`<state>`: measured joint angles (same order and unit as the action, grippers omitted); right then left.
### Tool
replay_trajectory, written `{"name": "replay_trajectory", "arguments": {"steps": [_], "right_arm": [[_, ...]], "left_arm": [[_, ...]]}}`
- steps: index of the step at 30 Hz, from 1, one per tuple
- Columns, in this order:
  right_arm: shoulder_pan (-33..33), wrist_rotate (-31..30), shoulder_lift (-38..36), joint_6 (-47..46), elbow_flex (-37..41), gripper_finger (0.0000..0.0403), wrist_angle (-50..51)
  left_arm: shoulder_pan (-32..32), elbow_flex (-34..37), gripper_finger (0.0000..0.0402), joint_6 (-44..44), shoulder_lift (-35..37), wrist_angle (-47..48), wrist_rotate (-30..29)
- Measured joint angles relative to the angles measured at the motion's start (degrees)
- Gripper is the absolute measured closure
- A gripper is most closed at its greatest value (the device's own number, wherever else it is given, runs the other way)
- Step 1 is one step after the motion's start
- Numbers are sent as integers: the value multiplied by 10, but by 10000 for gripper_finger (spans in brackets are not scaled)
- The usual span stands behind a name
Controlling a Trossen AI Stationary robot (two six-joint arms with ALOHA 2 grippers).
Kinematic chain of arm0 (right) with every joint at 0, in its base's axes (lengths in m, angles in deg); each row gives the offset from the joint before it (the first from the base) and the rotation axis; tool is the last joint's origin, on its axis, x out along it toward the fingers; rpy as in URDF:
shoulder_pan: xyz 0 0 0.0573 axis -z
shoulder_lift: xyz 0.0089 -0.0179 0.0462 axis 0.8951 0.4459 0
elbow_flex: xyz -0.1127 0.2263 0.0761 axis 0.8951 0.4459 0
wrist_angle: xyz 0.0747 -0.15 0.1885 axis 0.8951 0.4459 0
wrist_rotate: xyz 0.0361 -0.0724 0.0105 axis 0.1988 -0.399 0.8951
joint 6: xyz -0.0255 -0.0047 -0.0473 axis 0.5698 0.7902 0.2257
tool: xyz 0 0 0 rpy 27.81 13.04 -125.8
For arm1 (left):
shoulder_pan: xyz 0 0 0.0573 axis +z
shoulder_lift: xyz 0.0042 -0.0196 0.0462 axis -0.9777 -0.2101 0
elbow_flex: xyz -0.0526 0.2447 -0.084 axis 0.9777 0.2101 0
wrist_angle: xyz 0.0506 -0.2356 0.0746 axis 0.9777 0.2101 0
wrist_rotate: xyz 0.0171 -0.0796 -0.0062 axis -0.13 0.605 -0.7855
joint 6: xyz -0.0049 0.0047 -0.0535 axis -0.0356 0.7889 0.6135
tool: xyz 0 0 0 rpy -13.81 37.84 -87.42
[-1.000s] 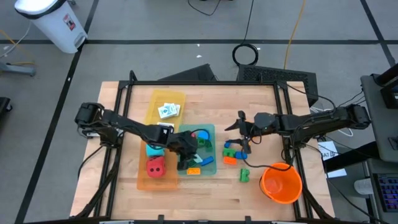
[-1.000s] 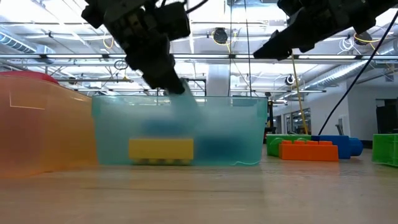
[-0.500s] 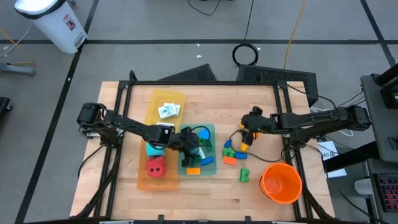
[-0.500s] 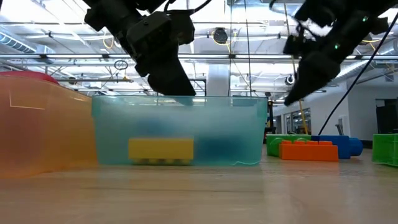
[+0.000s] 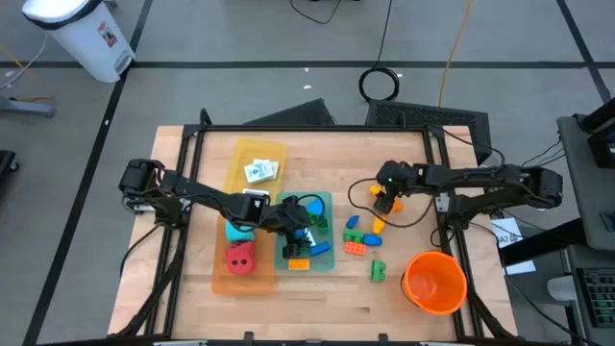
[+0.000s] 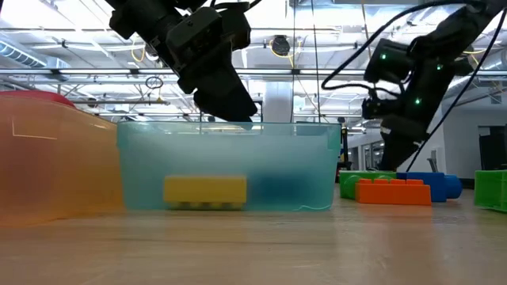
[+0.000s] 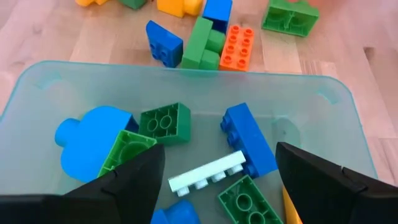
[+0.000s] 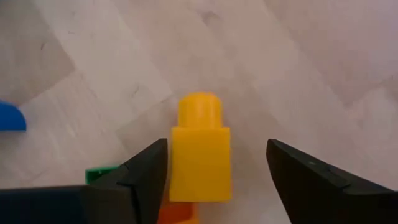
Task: Pick & Place Toys
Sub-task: Put the yellow game piece into the green bin
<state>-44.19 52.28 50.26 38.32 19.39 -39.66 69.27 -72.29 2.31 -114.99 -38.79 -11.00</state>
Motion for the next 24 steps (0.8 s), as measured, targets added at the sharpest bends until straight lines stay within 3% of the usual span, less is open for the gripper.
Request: {"name": "replay_trajectory", "arguments": {"steps": [3,10,21,24], "right_arm": [[15,33,11,5,4,165,-5],[15,44,20,57,4,191,4],[14,45,18,89,4,311,1],[14,45,18,112,4,322,-3]], "left_arm": [[0,0,90,0,0,0,0],[0,0,90,0,0,0,-1],[0,0,95,0,0,-6,-1],[0,0,98,0,0,-27,-1]]}}
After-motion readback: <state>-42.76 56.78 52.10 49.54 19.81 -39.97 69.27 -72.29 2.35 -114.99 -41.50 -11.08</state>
